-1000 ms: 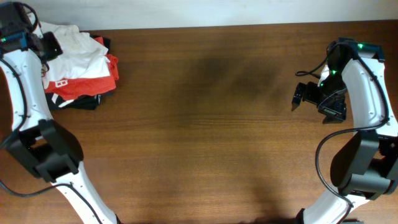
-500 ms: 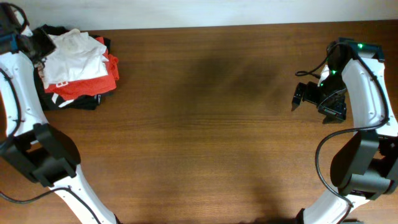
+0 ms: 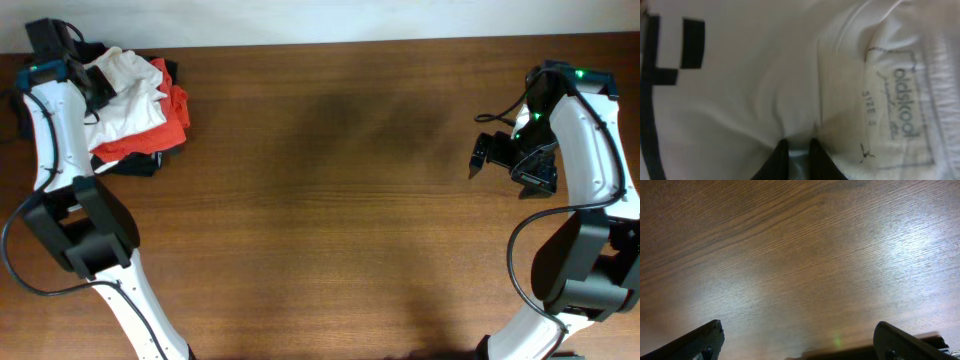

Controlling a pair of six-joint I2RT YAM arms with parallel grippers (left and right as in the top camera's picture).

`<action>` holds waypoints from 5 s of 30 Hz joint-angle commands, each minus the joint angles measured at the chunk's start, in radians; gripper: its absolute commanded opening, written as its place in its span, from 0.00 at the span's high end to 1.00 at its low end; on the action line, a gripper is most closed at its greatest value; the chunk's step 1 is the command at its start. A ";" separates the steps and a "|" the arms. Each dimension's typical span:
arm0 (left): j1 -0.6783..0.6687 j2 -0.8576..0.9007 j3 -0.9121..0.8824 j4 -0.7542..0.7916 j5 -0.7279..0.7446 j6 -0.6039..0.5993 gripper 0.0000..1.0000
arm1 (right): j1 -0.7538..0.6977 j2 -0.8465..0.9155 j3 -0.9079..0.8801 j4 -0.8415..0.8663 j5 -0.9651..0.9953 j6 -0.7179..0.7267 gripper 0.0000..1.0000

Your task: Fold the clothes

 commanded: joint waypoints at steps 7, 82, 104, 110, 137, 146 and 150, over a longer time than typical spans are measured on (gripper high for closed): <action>0.002 -0.153 0.013 -0.077 0.116 -0.026 0.68 | 0.001 -0.007 0.006 0.000 -0.005 0.008 0.01; -0.235 -2.380 -2.277 1.084 0.366 0.217 0.01 | 0.001 -0.007 0.006 0.000 -0.005 0.008 0.01; -0.264 -2.380 -2.277 0.889 0.320 0.217 0.01 | 0.001 -0.007 0.006 0.000 -0.005 0.008 0.01; -0.264 -2.380 -2.277 0.889 0.320 0.217 0.01 | 0.003 -0.031 0.006 0.000 -0.002 0.008 0.01; -0.264 -2.380 -2.277 0.889 0.320 0.217 0.01 | 0.227 -1.348 -0.969 0.922 -0.116 0.000 0.02; -0.264 -2.380 -2.277 0.889 0.320 0.217 0.01 | 0.227 -1.751 -1.497 1.384 -0.216 0.000 0.01; -0.264 -2.380 -2.277 0.889 0.320 0.217 0.01 | 0.227 -1.833 -1.593 1.472 -0.204 0.000 0.01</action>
